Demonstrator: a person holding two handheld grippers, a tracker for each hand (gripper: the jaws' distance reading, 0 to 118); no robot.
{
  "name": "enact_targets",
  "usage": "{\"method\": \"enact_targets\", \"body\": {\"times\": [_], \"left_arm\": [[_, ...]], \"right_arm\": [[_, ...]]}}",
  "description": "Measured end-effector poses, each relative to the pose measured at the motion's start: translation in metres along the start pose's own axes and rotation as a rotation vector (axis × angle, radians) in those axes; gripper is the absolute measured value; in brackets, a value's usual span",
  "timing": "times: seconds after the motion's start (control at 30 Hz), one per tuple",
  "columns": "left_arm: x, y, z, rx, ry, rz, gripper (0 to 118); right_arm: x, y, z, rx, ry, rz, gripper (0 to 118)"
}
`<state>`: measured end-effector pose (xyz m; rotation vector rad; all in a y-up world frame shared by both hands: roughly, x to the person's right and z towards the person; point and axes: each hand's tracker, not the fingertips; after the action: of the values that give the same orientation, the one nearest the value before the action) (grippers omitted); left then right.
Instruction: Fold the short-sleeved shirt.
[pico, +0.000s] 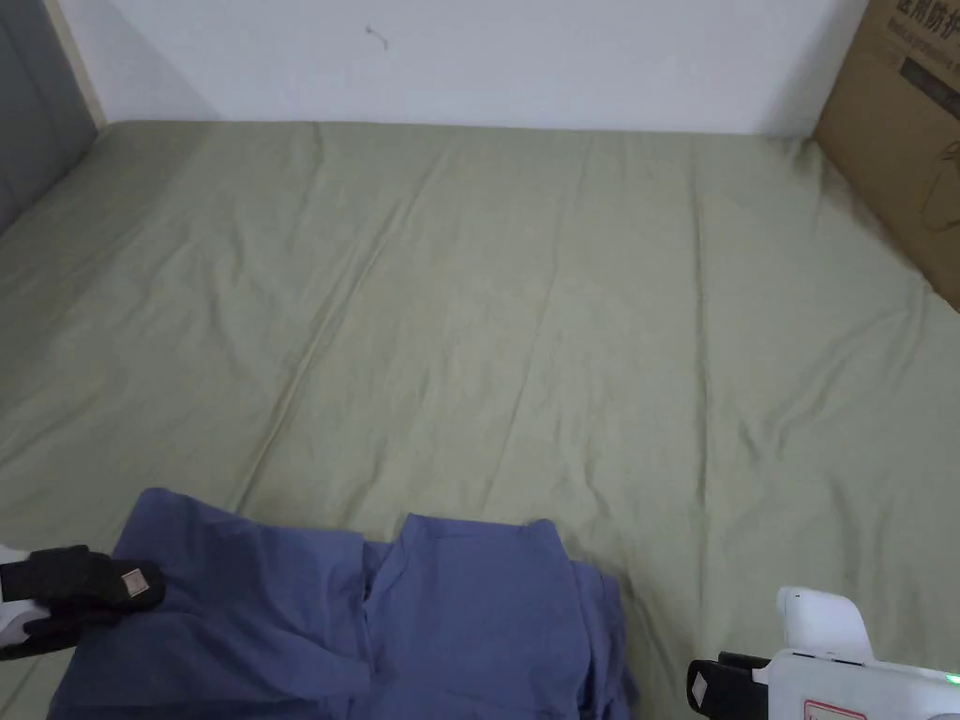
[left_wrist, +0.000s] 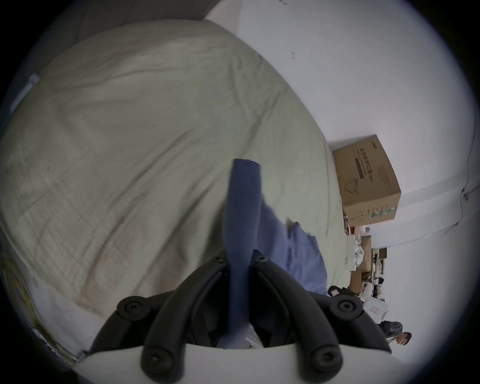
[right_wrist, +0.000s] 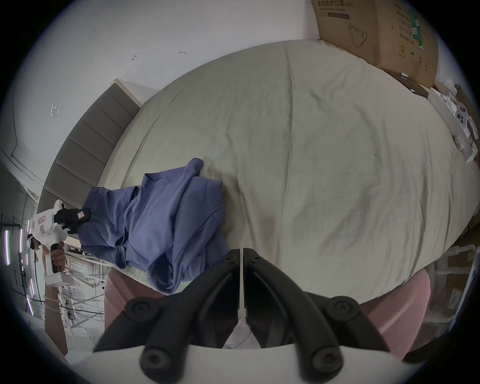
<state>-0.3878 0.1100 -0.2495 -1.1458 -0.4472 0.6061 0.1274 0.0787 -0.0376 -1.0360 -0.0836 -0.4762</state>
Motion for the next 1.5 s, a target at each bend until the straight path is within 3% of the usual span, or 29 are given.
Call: {"method": "enact_targets", "body": {"times": [0.27,0.43,0.6,0.67,0.73,0.77,0.8,0.93,0.97,1.03,1.07,1.2,1.5], "left_arm": [[0.127,-0.018,-0.021,-0.023,-0.040,-0.243,12],[0.186,-0.050,-0.087,-0.168,-0.123,-0.336,12],[0.216,-0.076,-0.166,-0.271,-0.084,-0.374,15],[0.222,-0.082,-0.186,-0.313,-0.085,-0.381,34],[0.227,-0.089,-0.194,-0.360,-0.140,-0.349,88],[0.228,-0.089,-0.195,-0.386,-0.167,-0.347,101],[0.227,-0.089,-0.192,-0.379,-0.174,-0.342,105],[0.213,-0.075,-0.170,-0.316,-0.157,-0.334,102],[0.204,-0.069,-0.162,-0.274,-0.122,-0.311,91],[0.192,-0.058,-0.146,-0.197,-0.096,-0.291,19],[0.183,-0.055,-0.142,-0.174,-0.075,-0.279,3],[0.166,-0.056,-0.142,-0.176,0.060,-0.301,4],[0.177,-0.113,-0.205,-0.367,-0.064,-0.267,2]], "right_arm": [[0.024,-0.002,0.008,0.017,-0.014,-0.056,2],[0.039,-0.004,0.014,0.032,-0.016,-0.090,2],[0.054,-0.008,0.018,0.037,-0.023,-0.123,2],[0.058,-0.010,0.018,0.032,-0.030,-0.128,2],[0.062,-0.011,0.018,0.027,-0.041,-0.132,2],[0.065,-0.012,0.018,0.026,-0.045,-0.139,2],[0.067,-0.012,0.018,0.025,-0.047,-0.147,2],[0.071,-0.012,0.017,0.025,-0.044,-0.167,2],[0.070,-0.012,0.016,0.025,-0.044,-0.166,2],[0.069,-0.012,0.015,0.025,-0.044,-0.158,2],[0.067,-0.011,0.014,0.024,-0.043,-0.153,2],[0.060,-0.011,0.010,0.018,-0.039,-0.130,2],[0.058,-0.012,0.007,0.007,-0.037,-0.116,2]]}}
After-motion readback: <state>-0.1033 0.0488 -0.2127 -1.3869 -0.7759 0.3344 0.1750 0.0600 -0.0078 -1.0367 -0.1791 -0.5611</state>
